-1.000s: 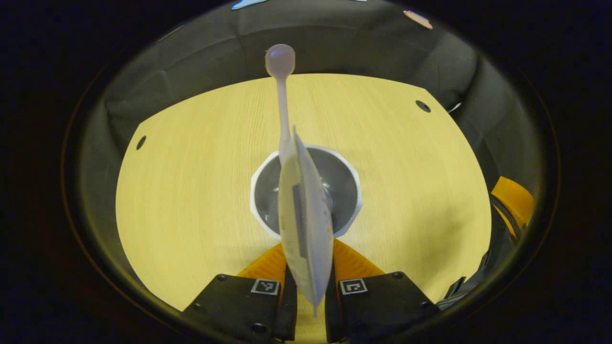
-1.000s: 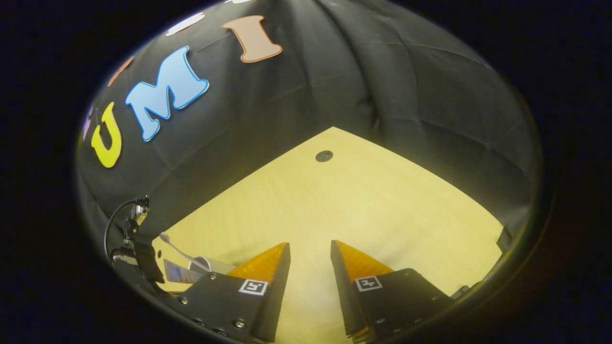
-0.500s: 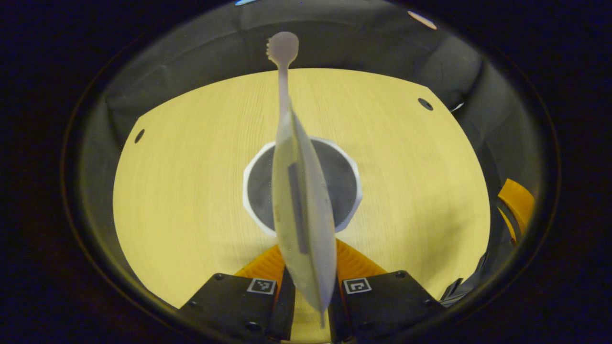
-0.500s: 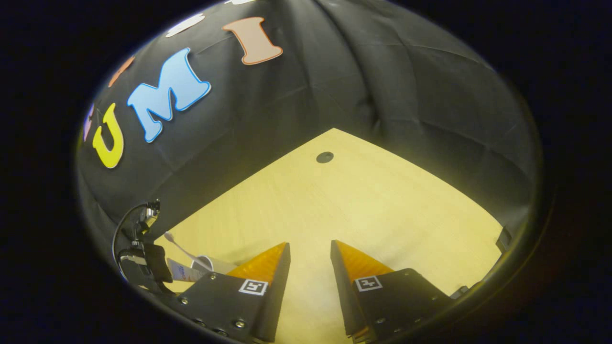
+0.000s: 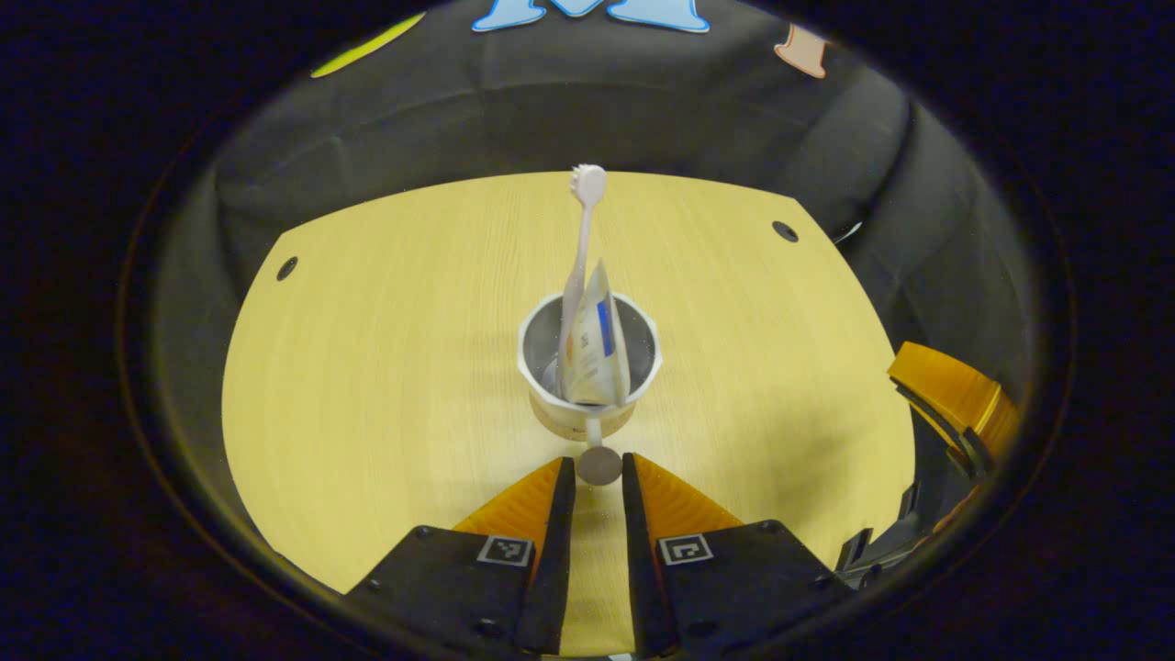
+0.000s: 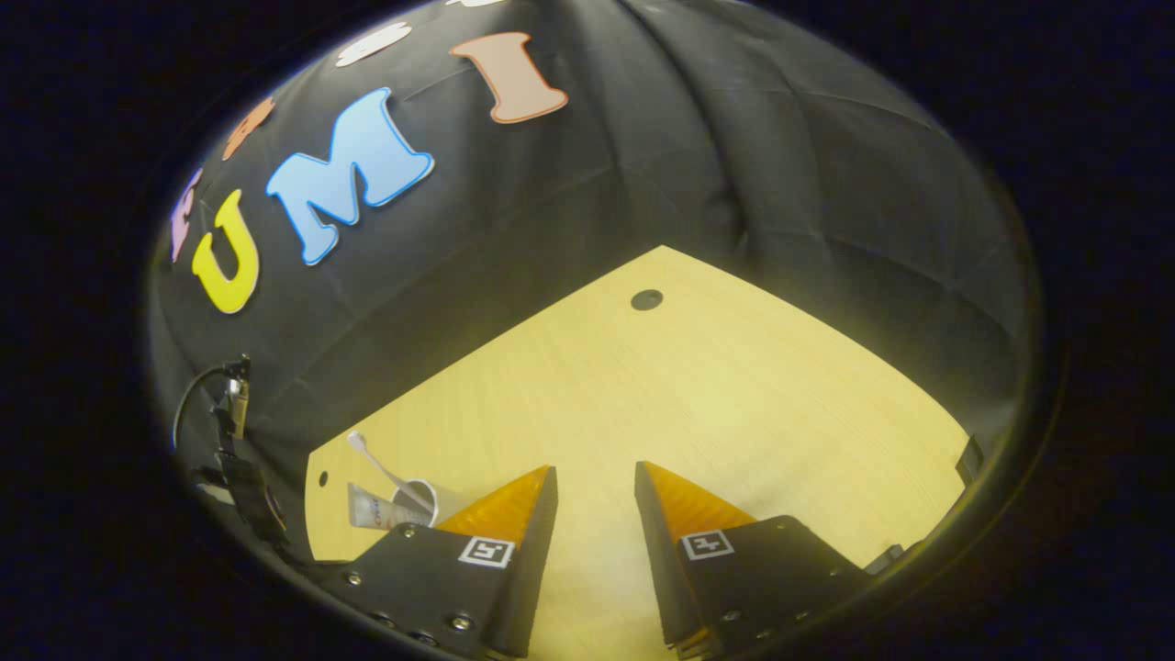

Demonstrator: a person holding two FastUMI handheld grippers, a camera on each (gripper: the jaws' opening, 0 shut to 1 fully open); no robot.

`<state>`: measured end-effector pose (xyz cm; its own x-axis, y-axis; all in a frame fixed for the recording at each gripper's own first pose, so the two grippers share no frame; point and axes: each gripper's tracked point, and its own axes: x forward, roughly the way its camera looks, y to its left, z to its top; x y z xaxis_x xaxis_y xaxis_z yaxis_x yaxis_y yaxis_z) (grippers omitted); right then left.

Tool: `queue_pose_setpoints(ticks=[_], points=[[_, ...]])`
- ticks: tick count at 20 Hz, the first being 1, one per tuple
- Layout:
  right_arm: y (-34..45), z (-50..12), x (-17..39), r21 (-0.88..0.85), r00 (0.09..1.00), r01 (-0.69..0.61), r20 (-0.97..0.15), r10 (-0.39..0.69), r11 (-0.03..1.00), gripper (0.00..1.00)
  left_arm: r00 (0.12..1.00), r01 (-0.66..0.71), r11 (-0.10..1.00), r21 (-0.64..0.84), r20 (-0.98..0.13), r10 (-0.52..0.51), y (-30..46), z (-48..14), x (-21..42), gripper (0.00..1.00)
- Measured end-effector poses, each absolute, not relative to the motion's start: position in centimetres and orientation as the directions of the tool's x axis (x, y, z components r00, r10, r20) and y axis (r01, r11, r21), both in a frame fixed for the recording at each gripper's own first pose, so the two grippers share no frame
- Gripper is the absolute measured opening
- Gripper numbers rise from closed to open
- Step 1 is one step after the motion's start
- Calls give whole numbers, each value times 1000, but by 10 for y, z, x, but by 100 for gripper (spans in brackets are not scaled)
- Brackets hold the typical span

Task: Put the toothbrush and toothpaste on the desktop into the cup, then pick up the cup and place it on the coaster on the desktop.

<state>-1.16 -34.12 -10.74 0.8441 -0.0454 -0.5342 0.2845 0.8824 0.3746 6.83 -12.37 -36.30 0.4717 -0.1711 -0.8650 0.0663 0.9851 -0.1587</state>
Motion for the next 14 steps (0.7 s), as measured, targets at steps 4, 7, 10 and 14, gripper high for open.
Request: queue_pose_setpoints(ticks=[4,7,10,14], points=[[-313,-81,-20,348,875,190,-484,2,918,52,586,77,978,-196,-784,-203,-94,-309,53,36],[-289,-45,-25,312,909,110,-416,32,944,51,714,67,982,-175,-679,-170,-56,-257,54,36],[-267,2,-33,243,948,22,-312,57,970,51,832,64,988,-140,-540,-130,-27,-192,56,33],[-236,63,-44,195,977,-74,-181,110,978,51,942,43,992,-119,-326,-79,6,-106,48,30]])
